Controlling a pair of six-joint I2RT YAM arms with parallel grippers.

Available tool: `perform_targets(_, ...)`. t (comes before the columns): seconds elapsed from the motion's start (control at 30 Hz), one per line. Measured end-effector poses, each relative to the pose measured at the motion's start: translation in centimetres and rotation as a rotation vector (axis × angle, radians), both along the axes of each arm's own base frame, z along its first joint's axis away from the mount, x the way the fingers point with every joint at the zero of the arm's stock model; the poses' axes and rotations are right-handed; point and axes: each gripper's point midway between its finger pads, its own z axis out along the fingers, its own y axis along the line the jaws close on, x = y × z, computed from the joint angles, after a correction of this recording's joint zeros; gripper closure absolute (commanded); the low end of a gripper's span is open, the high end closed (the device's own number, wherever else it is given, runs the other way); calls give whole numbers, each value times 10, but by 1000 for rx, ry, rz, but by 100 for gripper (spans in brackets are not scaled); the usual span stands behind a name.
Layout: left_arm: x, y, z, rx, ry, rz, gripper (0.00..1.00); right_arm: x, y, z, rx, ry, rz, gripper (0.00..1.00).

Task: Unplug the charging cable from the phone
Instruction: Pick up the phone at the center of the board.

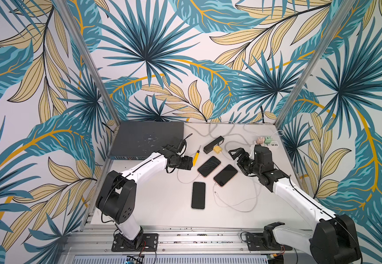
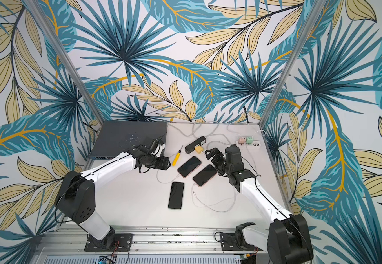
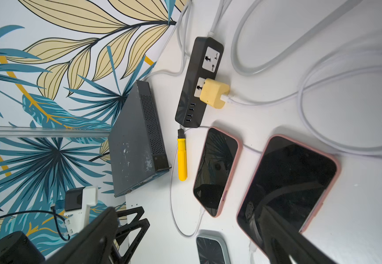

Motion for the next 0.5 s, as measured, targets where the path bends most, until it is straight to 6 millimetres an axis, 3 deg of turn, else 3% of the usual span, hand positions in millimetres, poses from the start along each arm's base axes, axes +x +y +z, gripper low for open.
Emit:
perform_targets(0.27, 1, -24, 8, 5, -27, -53, 19, -12, -8, -58, -132, 257, 6, 5)
perform_targets(0.5, 0, -23, 3, 23, -24, -50, 20, -31, -14, -99, -230, 497, 24, 1)
